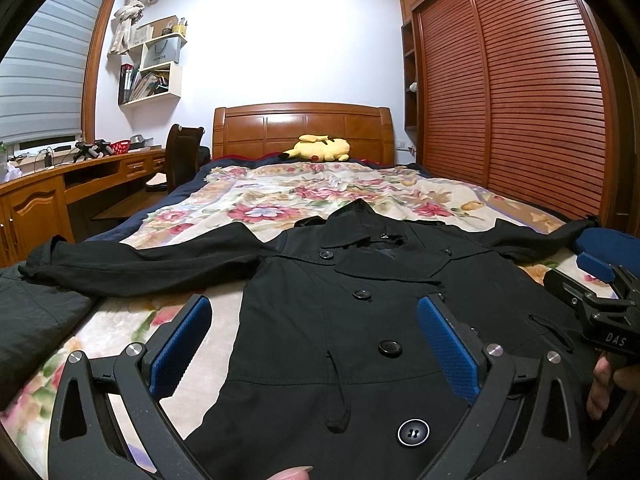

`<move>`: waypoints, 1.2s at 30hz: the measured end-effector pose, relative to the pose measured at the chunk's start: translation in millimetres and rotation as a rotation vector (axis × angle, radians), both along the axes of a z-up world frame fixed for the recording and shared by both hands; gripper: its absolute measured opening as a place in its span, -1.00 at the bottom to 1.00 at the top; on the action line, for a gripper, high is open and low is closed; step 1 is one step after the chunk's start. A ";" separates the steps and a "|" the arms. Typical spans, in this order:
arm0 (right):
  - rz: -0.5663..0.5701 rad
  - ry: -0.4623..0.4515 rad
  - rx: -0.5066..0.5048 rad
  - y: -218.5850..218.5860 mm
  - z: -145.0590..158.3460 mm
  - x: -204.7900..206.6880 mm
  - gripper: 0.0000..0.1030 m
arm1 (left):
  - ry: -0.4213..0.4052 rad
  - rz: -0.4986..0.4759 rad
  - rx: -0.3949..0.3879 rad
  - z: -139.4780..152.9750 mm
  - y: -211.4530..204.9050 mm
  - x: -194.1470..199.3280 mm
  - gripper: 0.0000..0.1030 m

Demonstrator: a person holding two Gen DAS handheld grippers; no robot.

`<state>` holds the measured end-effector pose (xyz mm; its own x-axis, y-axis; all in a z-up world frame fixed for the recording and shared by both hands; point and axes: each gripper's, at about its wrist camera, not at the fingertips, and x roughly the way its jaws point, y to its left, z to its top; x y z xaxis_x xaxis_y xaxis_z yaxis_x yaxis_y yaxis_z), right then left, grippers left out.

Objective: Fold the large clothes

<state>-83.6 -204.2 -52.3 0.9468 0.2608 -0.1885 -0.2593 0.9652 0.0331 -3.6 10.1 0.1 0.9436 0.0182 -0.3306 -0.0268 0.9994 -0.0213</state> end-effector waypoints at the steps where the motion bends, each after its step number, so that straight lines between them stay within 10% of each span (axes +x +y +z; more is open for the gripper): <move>1: 0.001 0.000 0.000 -0.2 -0.2 0.3 1.00 | 0.000 0.000 0.000 -0.1 -0.1 -0.1 1.00; 36: 0.193 0.051 -0.091 30.3 26.1 12.0 1.00 | 0.103 0.081 0.030 1.8 65.8 -7.9 1.00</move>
<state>-71.7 -173.9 -26.2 0.8696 0.4161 -0.2658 -0.4399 0.8974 -0.0342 -11.5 76.0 1.9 0.8997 0.1046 -0.4239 -0.1083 0.9940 0.0156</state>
